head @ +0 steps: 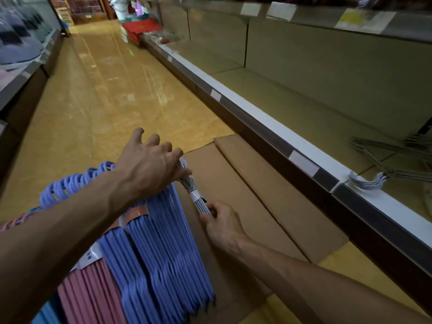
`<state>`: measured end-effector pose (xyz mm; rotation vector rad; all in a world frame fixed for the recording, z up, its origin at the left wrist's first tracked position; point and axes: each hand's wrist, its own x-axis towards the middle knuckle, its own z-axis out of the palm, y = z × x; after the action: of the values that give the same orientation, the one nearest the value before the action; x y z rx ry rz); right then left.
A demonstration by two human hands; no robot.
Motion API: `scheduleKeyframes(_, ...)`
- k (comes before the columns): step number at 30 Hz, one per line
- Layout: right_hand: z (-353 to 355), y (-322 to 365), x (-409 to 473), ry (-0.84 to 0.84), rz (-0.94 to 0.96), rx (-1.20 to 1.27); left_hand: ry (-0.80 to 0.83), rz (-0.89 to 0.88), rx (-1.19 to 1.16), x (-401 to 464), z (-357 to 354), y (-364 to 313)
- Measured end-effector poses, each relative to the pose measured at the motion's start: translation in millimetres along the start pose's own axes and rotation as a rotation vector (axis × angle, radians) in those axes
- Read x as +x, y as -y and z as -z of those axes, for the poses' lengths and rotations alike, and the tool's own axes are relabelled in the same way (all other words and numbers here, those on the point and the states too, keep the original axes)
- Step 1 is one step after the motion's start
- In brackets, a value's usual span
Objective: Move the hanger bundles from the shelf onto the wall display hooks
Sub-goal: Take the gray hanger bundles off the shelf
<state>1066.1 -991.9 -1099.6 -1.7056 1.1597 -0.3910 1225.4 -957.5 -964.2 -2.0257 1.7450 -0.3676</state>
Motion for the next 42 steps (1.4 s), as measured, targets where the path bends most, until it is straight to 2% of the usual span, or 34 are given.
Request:
scheduleKeyframes(5,-27,-8,6,0.039,-0.033,0.057,0.074,-0.045,0.106,5,-17,1)
scheduleKeyframes(16,-53,-21,16,0.136,-0.115,0.214,0.113,-0.072,0.195,8,-45,-4)
scheduleKeyframes(24,-40,-24,22,0.177,-0.107,0.144,0.085,-0.067,0.188,6,-45,-5)
scheduleKeyframes(29,-6,-22,14,0.171,-0.019,0.039,0.013,-0.078,0.131,-7,-37,0)
scheduleKeyframes(31,13,-20,9,0.181,0.046,-0.048,-0.068,-0.102,0.082,-14,-35,3)
scheduleKeyframes(35,53,-17,-5,0.223,0.160,-0.290,-0.328,-0.186,-0.211,-28,-27,-1)
scheduleKeyframes(39,99,-18,-18,0.199,0.230,-0.435,-0.368,-0.249,-0.504,-30,-9,-24)
scheduleKeyframes(42,135,-22,-28,0.157,0.260,-0.507,-0.358,-0.218,-0.744,-23,6,-45)
